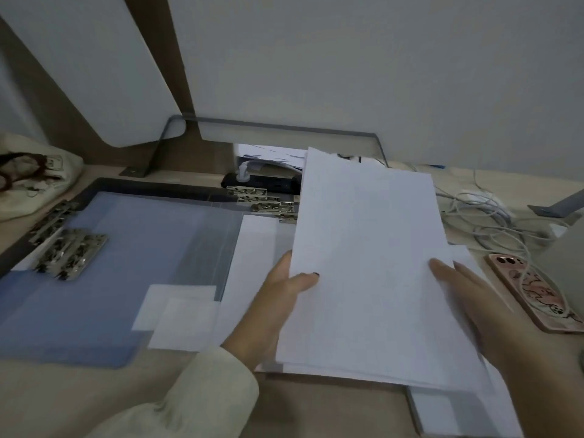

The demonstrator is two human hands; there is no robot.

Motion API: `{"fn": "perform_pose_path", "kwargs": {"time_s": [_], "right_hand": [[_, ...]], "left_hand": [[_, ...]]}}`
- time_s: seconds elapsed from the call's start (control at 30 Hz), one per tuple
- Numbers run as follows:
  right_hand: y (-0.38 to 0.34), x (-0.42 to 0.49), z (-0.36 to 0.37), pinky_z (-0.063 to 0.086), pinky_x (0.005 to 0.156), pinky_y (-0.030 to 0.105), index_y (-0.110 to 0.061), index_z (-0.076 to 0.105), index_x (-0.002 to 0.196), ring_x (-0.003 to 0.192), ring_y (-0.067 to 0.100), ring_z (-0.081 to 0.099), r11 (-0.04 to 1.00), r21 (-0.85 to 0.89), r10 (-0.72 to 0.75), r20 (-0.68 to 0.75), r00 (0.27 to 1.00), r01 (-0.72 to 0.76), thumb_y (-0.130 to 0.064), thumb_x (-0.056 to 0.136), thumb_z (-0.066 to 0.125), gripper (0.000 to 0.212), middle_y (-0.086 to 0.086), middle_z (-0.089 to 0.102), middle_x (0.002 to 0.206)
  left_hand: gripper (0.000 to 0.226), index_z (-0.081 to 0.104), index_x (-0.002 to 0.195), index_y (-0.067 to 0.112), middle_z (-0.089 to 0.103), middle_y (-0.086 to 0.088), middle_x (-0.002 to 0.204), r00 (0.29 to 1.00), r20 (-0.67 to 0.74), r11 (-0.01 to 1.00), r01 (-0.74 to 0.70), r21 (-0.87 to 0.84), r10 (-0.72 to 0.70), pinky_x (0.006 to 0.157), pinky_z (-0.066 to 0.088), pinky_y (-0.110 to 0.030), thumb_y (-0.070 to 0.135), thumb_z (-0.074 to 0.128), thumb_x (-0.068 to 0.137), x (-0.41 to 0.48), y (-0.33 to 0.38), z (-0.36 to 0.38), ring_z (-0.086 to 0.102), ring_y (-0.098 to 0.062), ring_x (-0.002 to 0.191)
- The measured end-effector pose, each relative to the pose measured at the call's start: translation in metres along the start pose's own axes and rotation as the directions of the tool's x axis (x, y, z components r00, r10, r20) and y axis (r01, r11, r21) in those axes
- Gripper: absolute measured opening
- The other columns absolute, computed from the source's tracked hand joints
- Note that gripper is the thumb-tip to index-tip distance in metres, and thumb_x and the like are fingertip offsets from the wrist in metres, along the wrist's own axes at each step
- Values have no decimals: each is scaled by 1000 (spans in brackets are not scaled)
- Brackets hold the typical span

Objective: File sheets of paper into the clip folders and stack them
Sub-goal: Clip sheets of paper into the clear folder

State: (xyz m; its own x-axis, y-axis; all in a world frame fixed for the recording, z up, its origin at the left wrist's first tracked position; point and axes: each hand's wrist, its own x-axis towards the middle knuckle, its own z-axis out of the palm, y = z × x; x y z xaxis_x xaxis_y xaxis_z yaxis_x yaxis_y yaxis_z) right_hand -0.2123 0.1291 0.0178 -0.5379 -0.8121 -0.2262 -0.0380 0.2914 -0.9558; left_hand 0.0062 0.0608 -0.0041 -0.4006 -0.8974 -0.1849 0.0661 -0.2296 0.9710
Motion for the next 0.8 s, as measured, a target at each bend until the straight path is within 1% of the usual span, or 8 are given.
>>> {"fn": "perform_pose_path", "kwargs": {"time_s": [0.07, 0.13, 0.27, 0.37, 0.47, 0.53, 0.63, 0.8], "right_hand": [[-4, -6, 21, 49, 62, 26, -21, 57, 87, 55, 5, 67, 993, 113, 8, 157, 988, -26, -22, 92, 48, 11, -9, 71, 67], [-2, -8, 45, 52, 55, 26, -23, 61, 95, 61, 7, 70, 992, 128, -21, 258, 966, -13, -18, 93, 47, 15, -8, 74, 71], [-1, -12, 91, 53, 68, 32, -20, 61, 107, 80, 18, 69, 984, 179, -44, 336, 941, -18, -11, 94, 44, 23, 0, 73, 93], [-1, -14, 118, 57, 67, 30, -23, 62, 102, 74, 11, 71, 977, 214, -107, 380, 919, 25, -10, 94, 44, 24, -8, 75, 83], [-5, -19, 138, 51, 78, 32, -27, 62, 109, 86, 9, 70, 968, 222, -193, 378, 905, 114, -15, 94, 45, 26, -10, 73, 98], [-11, -24, 155, 54, 80, 30, -30, 61, 114, 93, 10, 69, 960, 226, -245, 405, 881, 164, -17, 94, 46, 28, -8, 72, 105], [-20, -28, 165, 57, 65, 20, -32, 61, 112, 85, 8, 70, 939, 259, -319, 406, 856, 227, -15, 93, 46, 29, -9, 73, 100], [-28, -31, 184, 56, 77, 20, -31, 59, 116, 101, 8, 65, 913, 291, -391, 421, 819, 287, -26, 85, 53, 33, -12, 69, 112]], "left_hand": [[27, 59, 115, 22, 70, -3, 107, 999, -48, 999, -15, -46, 13, 84, 53, -36, 11, 51, 91, -9, 3, -23, 66, -22, 99], [26, 61, 113, 22, 71, -3, 106, 994, -107, 996, -20, -84, 11, 78, 55, -33, 13, 53, 90, -17, 2, -42, 67, -22, 96], [25, 59, 113, 24, 70, 5, 103, 967, -250, 994, -65, -86, 42, 76, 53, -27, 16, 56, 89, -29, -2, -80, 67, -15, 93], [25, 57, 113, 25, 67, 8, 102, 953, -300, 995, -65, -82, 37, 69, 52, -20, 14, 57, 89, -38, -6, -107, 65, -10, 90], [33, 56, 121, 20, 67, -1, 114, 955, -295, 991, -67, -113, 31, 88, 52, -36, 10, 55, 90, -47, -10, -128, 64, -19, 102], [32, 58, 119, 22, 67, 0, 114, 941, -328, 986, -125, -111, 82, 95, 49, -42, 9, 55, 90, -52, -9, -145, 63, -20, 105], [27, 61, 107, 28, 71, 6, 104, 900, -378, 964, -259, -66, 216, 81, 53, -28, 9, 55, 90, -52, 0, -157, 66, -12, 97], [25, 60, 99, 32, 72, 15, 90, 851, -386, 925, -379, 18, 357, 69, 52, -17, 9, 56, 89, -49, 15, -177, 66, -4, 86]]}}
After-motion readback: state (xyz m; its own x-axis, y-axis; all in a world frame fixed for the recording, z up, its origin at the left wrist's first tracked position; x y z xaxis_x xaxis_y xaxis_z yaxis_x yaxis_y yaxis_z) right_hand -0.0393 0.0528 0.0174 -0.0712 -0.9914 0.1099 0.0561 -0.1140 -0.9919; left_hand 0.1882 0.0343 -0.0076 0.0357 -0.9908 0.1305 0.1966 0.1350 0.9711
